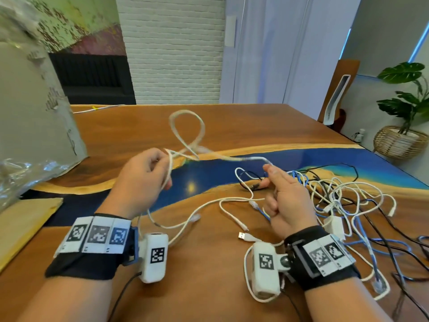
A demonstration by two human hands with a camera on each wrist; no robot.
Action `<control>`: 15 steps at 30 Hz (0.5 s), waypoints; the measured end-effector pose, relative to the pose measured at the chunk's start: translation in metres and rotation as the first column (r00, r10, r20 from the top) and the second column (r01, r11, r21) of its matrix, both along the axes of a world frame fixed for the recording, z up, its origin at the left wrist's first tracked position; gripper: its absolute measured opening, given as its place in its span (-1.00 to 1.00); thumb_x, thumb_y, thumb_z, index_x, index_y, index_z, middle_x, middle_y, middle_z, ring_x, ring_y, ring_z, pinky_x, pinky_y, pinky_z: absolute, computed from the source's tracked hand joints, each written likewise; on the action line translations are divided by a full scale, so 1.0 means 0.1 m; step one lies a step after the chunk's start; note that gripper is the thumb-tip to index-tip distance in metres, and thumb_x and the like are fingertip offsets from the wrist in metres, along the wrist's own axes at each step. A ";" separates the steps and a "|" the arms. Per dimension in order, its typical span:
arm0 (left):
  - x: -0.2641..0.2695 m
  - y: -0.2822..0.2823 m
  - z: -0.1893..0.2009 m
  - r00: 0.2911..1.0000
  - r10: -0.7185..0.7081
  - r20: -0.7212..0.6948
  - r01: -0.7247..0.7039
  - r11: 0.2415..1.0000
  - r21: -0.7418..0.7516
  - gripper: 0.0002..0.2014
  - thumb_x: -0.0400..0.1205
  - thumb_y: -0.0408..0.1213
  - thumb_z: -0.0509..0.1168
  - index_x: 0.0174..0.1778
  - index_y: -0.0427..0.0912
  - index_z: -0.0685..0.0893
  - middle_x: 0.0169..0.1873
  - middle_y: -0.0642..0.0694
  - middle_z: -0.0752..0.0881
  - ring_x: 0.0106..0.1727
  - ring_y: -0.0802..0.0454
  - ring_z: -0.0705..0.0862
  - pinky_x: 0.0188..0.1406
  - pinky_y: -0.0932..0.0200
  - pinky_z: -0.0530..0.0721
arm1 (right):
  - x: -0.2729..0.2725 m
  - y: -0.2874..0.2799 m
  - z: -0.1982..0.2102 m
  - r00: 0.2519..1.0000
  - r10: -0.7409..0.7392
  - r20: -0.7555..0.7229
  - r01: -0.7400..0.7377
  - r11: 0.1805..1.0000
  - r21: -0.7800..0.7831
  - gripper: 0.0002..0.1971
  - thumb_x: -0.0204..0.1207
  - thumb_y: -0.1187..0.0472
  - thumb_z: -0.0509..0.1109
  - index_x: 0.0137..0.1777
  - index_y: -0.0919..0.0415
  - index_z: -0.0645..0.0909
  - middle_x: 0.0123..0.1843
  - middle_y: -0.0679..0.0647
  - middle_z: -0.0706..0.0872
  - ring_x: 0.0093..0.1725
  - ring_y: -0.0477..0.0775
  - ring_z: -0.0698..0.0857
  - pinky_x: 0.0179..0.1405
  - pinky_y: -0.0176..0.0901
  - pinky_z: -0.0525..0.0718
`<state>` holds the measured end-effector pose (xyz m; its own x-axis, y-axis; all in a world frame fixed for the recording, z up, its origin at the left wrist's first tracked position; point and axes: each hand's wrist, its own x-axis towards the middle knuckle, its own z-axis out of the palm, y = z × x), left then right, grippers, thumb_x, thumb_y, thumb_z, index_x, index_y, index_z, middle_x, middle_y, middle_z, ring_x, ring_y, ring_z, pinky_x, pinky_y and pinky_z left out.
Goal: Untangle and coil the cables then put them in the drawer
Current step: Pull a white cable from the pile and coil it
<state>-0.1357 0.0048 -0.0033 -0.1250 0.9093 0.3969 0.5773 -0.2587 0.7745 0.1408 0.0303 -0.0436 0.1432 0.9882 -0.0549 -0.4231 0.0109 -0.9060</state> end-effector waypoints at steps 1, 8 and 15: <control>-0.07 0.03 -0.01 0.994 0.069 0.081 -0.071 0.997 0.020 -0.75 0.81 -0.27 0.18 -0.14 -0.15 0.68 -0.49 -0.09 0.74 -0.57 0.10 0.59 -0.40 0.15 0.60 | 0.04 0.01 0.01 1.000 -0.025 -0.008 0.025 0.999 -0.025 -0.84 0.74 0.08 0.39 0.15 0.05 0.79 -0.31 0.00 0.75 -0.63 -0.07 0.26 -0.66 -0.27 0.16; -0.24 0.08 -0.01 0.946 0.114 0.305 -0.127 0.992 0.023 -0.77 0.78 -0.20 0.18 -0.07 0.02 0.75 -0.56 0.01 0.46 -0.43 -0.06 0.35 -0.35 -0.05 0.35 | 0.08 -0.02 0.07 0.997 -0.015 -0.082 0.010 0.999 -0.053 -0.62 0.74 0.21 0.37 0.53 0.07 0.56 0.31 0.02 0.78 -0.48 -0.06 0.48 -0.51 -0.19 0.50; 0.18 -0.04 0.03 0.998 -0.065 0.018 0.065 0.998 0.027 -0.70 0.75 -0.18 0.27 -0.22 -0.23 0.75 -0.56 -0.02 0.31 -0.48 0.09 0.23 -0.46 0.16 0.28 | -0.11 -0.06 0.03 0.980 0.158 0.120 -0.150 0.986 -0.069 -0.77 0.75 0.22 0.33 0.33 0.21 0.69 -0.14 0.14 0.67 -0.45 -0.01 0.54 -0.56 -0.21 0.56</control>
<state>-0.1173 0.0005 -0.0005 -0.0737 0.9048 0.4194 0.5436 -0.3161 0.7776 0.1303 0.0242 -0.0405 -0.0009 0.9944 -0.1056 -0.2990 -0.1011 -0.9489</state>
